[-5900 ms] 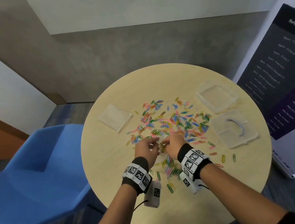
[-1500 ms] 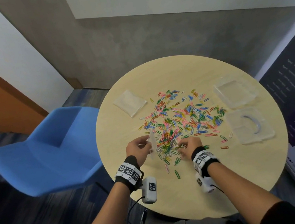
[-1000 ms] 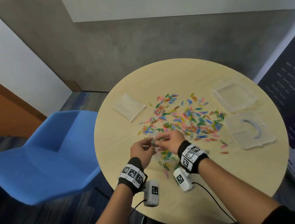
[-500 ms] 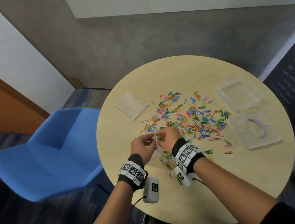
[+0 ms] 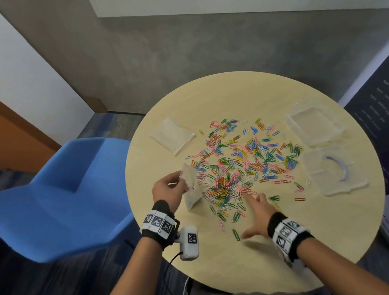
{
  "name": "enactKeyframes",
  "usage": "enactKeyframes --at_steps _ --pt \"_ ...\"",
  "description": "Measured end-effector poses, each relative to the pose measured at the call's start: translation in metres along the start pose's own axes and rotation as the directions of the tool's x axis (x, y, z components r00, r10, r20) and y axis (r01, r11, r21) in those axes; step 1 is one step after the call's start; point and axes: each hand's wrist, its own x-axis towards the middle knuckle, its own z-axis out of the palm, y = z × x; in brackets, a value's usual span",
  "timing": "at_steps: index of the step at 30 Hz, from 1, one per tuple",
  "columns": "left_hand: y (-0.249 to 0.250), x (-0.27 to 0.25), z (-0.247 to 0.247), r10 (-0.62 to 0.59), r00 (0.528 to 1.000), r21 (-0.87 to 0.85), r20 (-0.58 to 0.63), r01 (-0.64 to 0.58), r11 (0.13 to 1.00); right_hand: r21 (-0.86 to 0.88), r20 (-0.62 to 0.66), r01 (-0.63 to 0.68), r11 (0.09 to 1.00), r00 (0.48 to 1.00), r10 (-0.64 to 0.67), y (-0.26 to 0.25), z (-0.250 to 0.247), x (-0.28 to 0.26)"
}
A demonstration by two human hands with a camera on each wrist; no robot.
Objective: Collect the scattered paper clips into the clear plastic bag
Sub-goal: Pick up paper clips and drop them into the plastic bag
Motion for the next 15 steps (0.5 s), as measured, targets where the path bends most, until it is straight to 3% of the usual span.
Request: enactKeyframes --at_steps 7,12,15 --pt "0.003 -0.001 -0.007 -0.009 1.000 -0.061 -0.023 0.008 0.998 -0.001 -0.188 0.087 0.996 0.978 -0.086 -0.004 0.030 0.027" --pt "0.002 -0.003 -0.006 -0.001 1.000 -0.035 0.002 0.001 0.999 -0.231 -0.225 0.141 0.963 0.955 -0.194 -0.024 0.020 0.059" --pt "0.003 -0.006 -0.007 -0.004 1.000 -0.014 0.027 0.004 1.000 -0.333 -0.171 0.166 0.928 0.957 -0.233 -0.035 0.013 0.073"
